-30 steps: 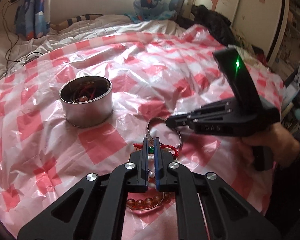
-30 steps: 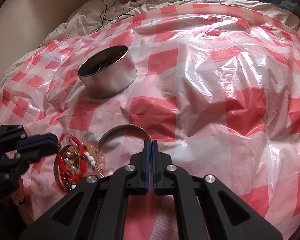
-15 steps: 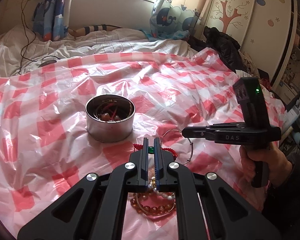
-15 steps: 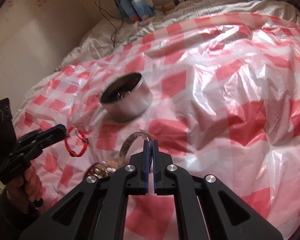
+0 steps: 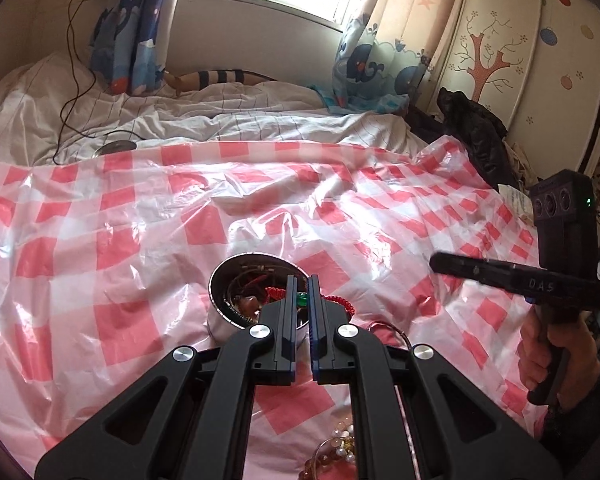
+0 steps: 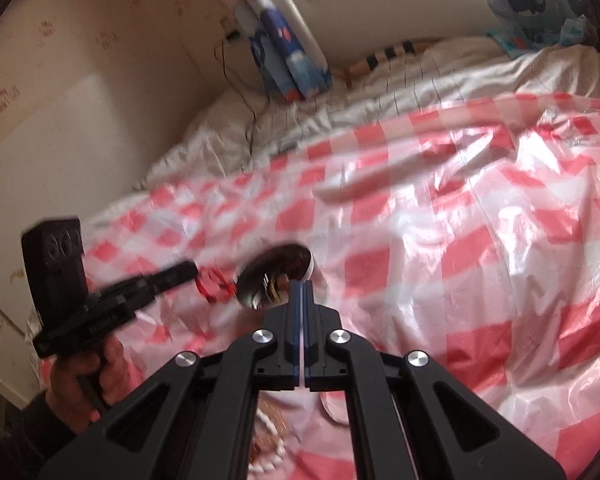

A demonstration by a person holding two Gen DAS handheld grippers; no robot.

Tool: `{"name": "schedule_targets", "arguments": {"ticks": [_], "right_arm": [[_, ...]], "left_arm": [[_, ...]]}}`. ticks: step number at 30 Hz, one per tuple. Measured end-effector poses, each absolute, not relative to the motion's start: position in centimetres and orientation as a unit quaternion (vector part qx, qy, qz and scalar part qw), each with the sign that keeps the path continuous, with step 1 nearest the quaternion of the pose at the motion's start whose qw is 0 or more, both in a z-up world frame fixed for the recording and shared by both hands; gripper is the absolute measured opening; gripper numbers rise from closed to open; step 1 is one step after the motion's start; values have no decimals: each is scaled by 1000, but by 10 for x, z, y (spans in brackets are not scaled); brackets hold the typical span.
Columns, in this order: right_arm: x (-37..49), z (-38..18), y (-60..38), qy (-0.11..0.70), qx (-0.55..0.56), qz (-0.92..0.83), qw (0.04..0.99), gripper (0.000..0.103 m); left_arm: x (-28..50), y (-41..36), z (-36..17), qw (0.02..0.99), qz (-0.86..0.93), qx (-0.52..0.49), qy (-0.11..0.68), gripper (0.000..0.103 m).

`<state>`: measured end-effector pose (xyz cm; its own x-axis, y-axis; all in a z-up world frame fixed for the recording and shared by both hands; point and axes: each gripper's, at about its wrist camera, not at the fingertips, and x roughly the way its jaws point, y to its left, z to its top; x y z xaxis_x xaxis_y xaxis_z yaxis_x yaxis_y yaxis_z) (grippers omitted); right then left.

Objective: Organize jewelry

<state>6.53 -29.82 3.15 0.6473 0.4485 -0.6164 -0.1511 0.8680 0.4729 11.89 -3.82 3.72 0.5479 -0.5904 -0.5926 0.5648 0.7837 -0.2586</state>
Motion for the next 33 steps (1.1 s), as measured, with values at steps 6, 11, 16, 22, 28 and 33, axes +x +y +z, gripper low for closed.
{"name": "schedule_targets", "arguments": {"ticks": [6,11,16,22,28,33], "right_arm": [[52,-23,-300,482,152,93,858,44],[50,-42,-288,493,102,78,860,42],[50,-50,-278,496,63,75,863,10],[47,-29,-279,456,83,92,881,7],[47,14,-285,389,122,114,906,7],[70,33,-271,368,120,132,912,7]], "left_arm": [[115,-40,41,881,-330,-15,338,4],[112,-40,41,881,-332,-18,338,4],[111,-40,41,881,-332,-20,335,5],[111,-40,42,882,-331,-18,335,5],[119,-36,39,883,-325,-27,339,5],[130,-41,31,882,-319,-31,346,5]]}}
